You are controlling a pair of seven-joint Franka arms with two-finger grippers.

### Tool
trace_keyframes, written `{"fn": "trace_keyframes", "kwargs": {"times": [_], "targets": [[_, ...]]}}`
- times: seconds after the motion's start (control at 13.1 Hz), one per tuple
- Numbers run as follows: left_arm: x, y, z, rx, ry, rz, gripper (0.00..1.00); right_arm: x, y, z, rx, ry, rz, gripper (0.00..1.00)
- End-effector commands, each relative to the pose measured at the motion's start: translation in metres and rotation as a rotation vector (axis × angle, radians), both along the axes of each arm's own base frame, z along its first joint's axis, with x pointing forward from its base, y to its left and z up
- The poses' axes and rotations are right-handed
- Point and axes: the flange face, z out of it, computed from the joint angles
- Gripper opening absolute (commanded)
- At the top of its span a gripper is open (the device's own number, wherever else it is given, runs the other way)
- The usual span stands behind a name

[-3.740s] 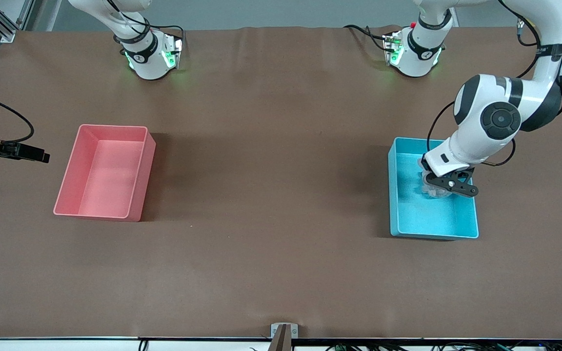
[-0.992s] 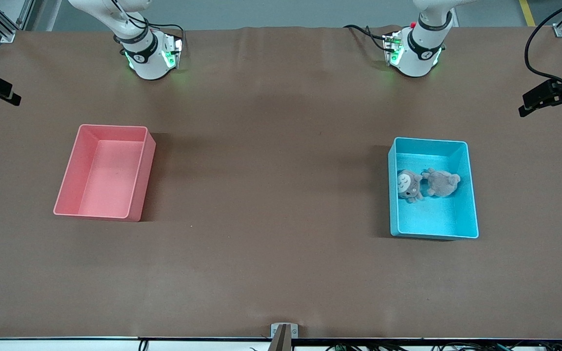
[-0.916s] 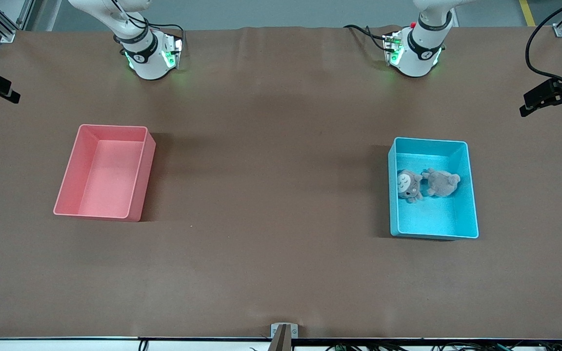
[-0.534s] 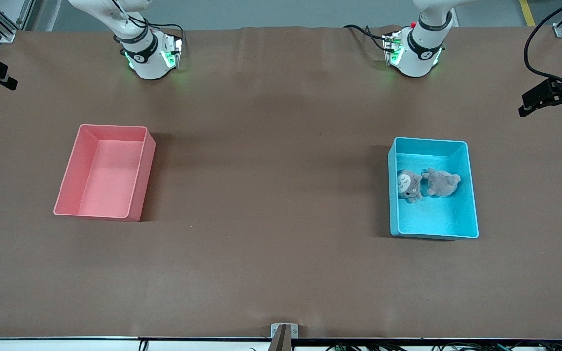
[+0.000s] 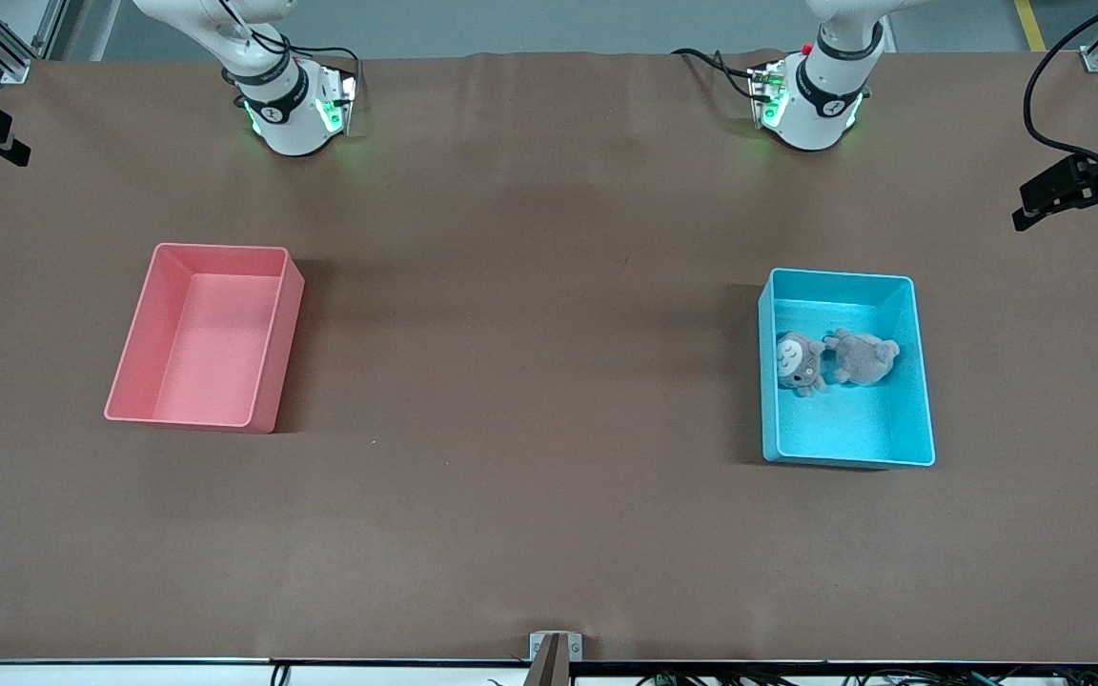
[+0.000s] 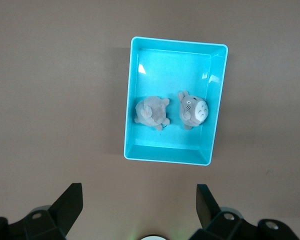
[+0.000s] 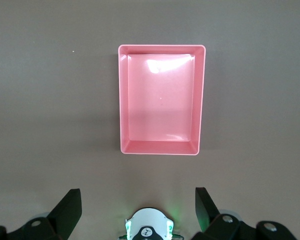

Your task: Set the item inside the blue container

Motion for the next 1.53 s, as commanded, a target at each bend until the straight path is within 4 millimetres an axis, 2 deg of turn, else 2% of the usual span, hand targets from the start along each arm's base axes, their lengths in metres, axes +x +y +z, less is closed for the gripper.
{"fn": "trace_keyframes", "kwargs": {"times": [0.0,0.31,0.38,0.69,0.99,1.22,1.45], "targets": [[0.003,-0.003,0.003,-0.006,-0.023,-0.004,1.00,-0.002,-0.003,0.001,0.002,-0.008,0.026,1.00],[0.007,-0.003,0.001,0.028,-0.029,-0.014,1.00,0.001,-0.005,0.003,0.004,-0.030,0.032,1.00],[0.007,-0.018,0.002,0.056,-0.034,-0.045,1.00,0.001,-0.005,0.003,0.001,-0.034,0.045,1.00],[0.006,-0.030,0.004,0.060,-0.041,-0.062,1.00,0.004,-0.008,0.003,-0.001,-0.049,0.037,1.00],[0.004,-0.026,0.006,0.053,-0.042,-0.054,1.00,0.002,-0.015,-0.001,0.000,-0.030,0.024,1.00],[0.002,-0.021,0.009,0.036,-0.043,-0.053,1.00,0.001,-0.017,0.002,-0.008,-0.037,0.020,1.00],[0.002,-0.018,0.012,0.035,-0.049,-0.047,1.00,0.007,-0.020,0.004,-0.020,-0.040,0.014,1.00]]}}
